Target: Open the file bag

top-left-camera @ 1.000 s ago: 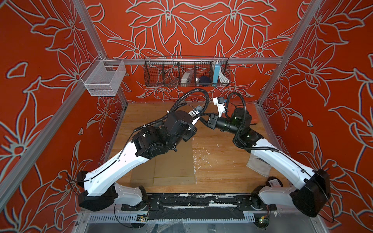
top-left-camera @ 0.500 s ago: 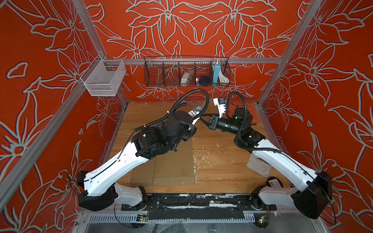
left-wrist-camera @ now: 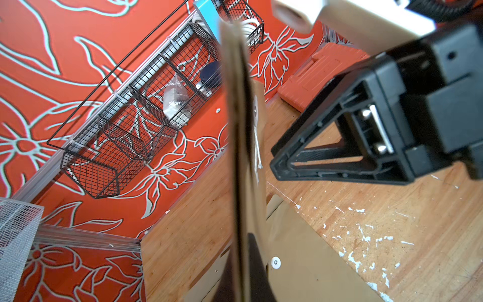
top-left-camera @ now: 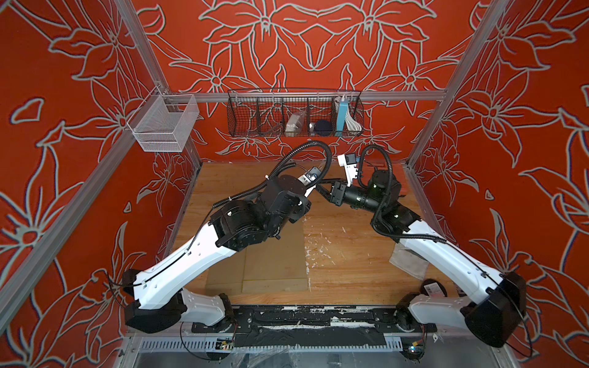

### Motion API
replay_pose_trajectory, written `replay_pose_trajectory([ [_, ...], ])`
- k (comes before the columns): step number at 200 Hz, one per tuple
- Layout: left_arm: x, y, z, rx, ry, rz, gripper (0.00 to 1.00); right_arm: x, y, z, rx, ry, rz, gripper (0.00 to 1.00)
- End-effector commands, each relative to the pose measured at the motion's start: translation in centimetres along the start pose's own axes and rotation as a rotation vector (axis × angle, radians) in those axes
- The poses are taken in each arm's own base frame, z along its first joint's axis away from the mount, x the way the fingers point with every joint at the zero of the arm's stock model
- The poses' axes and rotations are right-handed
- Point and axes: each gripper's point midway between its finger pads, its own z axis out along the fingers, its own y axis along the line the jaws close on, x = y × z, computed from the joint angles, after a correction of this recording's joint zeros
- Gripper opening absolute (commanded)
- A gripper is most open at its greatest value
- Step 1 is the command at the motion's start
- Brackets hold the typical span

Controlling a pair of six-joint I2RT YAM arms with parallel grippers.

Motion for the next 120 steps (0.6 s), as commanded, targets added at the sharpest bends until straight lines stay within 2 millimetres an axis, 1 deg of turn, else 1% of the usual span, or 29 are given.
replay_pose_trajectory([
  [1,-0.53,0.09,-0.11,-0.01,-0.016,0.004,0.0,-1.48,1.8,0.7,-0.078,-0.027,-0.015,0.3],
  [38,-0.46,0.01,-0.06,-0.009,-0.014,0.006,0.0,-1.76,1.85,1.3,-0.097,-0.029,-0.011,0.26],
  [77,-0.46,-0.06,0.01,-0.009,-0.015,0.009,0.0,-2.03,1.95,1.19,-0.094,-0.04,-0.017,0.2],
  [120,-0.36,0.04,-0.03,-0.013,-0.014,0.01,0.0,-1.93,1.75,0.96,-0.073,-0.038,-0.024,0.04],
])
